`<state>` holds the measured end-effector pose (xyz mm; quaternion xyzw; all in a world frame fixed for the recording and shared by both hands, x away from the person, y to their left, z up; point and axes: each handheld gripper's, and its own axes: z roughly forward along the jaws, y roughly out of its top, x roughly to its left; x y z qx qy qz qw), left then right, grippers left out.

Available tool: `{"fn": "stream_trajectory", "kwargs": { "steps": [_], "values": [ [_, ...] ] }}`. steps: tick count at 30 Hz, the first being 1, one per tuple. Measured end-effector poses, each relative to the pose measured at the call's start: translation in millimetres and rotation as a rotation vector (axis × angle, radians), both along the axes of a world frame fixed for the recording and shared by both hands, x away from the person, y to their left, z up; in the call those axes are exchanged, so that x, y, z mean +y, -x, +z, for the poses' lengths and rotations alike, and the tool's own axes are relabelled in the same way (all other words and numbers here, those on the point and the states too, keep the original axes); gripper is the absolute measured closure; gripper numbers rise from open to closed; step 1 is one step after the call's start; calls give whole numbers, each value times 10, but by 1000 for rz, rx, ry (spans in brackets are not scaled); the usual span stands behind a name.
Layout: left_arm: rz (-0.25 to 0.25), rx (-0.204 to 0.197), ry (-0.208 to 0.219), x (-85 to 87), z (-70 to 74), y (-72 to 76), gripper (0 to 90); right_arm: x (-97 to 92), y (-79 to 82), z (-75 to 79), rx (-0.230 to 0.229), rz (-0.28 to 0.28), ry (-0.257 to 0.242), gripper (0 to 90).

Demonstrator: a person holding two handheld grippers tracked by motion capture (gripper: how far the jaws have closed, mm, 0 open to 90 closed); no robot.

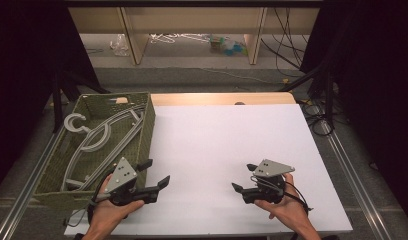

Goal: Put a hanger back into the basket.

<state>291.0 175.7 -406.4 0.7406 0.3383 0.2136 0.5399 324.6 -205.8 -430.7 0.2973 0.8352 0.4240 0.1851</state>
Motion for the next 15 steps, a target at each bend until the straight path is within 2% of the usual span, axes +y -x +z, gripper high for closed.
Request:
{"fn": "stream_trajectory", "kwargs": {
  "steps": [1, 7, 8, 9, 11, 12, 14, 15],
  "values": [
    [-2, 10, 13, -12, -11, 14, 237, 0, 8, 2, 6, 2, -4, 219],
    [-15, 3, -22, -61, -64, 66, 231, 2, 40, 14, 4, 7, -11, 218],
    [-11, 7, -13, -76, -76, 75, 231, 4, 49, 11, -1, 6, -12, 219],
    [-20, -2, -25, -79, -77, 77, 231, 7, 56, 3, 3, 10, -9, 218],
    [-26, 3, -8, -107, -85, 96, 231, 2, 83, -6, 4, 8, -11, 218],
    [-34, -4, -24, -109, -82, 104, 230, -4, 94, -9, 2, 11, -14, 218],
    [-45, 1, -26, -131, -100, 127, 223, -17, 132, -6, 11, 1, -12, 213],
    [-48, 1, -30, -136, -109, 136, 221, -22, 139, -9, -1, 2, -12, 211]
  ]
}}
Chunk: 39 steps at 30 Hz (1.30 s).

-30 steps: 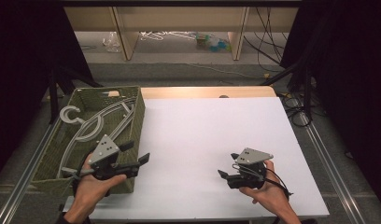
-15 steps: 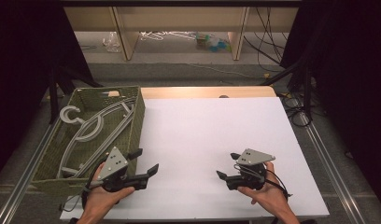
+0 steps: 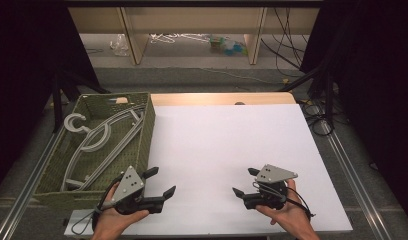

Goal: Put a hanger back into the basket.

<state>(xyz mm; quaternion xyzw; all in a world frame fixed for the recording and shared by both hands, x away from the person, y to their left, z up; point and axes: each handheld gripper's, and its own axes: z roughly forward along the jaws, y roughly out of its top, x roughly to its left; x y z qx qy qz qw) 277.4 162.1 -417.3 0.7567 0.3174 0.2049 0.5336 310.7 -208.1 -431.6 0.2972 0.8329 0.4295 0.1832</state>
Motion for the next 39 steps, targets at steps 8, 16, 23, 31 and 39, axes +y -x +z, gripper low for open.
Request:
{"fn": "stream_trajectory", "kwargs": {
  "steps": [8, 16, 23, 31, 39],
  "values": [
    [-9, 8, -28, -26, -78, 43, 213, -50, 91, 1, 9, -15, -6, 207],
    [0, 13, -1, -12, -73, 75, 203, -121, 176, 26, -7, -39, -45, 205],
    [4, 2, 5, 17, -54, 68, 201, -109, 208, 32, -12, -32, -64, 202],
    [-4, -6, 26, 30, -53, 52, 201, -116, 205, 37, -21, -32, -73, 203],
    [6, -6, 24, 55, -49, 47, 197, -97, 201, 15, -17, -25, -79, 202]
  ]
}}
